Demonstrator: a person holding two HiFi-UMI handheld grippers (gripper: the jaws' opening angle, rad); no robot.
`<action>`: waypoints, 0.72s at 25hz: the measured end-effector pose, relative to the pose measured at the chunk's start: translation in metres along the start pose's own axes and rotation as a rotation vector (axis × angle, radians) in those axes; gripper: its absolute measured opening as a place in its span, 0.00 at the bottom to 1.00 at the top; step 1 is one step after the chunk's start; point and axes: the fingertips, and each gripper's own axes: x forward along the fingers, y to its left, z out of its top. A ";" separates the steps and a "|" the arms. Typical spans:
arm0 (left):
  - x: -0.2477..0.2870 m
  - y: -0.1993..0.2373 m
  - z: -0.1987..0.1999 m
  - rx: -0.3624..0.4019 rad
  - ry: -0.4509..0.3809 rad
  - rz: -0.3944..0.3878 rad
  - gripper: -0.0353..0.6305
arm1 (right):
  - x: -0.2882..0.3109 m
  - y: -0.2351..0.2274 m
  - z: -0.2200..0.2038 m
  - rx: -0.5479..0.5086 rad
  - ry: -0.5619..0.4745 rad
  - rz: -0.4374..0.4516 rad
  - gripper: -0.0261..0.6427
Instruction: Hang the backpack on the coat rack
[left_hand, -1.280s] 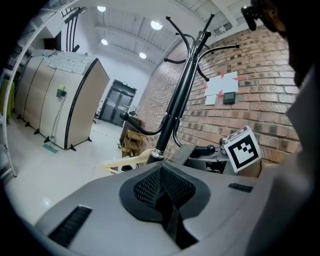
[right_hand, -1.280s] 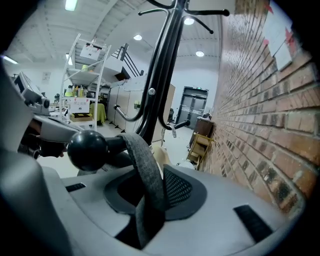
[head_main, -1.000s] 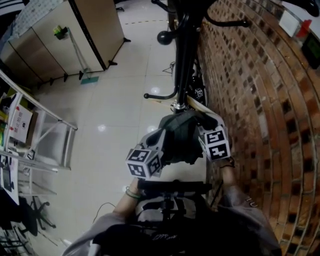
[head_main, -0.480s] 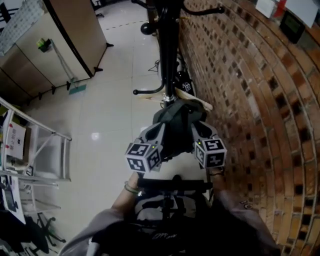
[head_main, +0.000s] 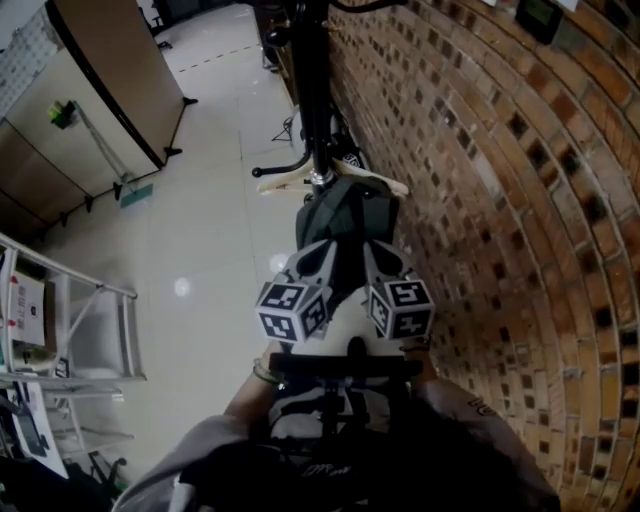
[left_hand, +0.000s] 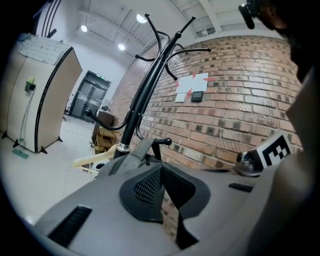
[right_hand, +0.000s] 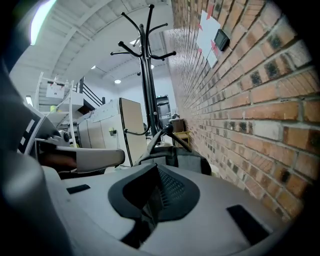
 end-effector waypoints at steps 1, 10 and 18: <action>-0.006 -0.001 -0.004 0.002 0.009 -0.009 0.06 | -0.003 0.007 -0.003 0.004 -0.001 -0.004 0.06; -0.045 0.002 -0.022 -0.021 0.014 -0.029 0.06 | -0.031 0.047 -0.020 0.034 -0.041 0.008 0.06; -0.054 -0.007 -0.030 -0.019 0.019 -0.052 0.06 | -0.046 0.048 -0.027 0.039 -0.053 -0.025 0.05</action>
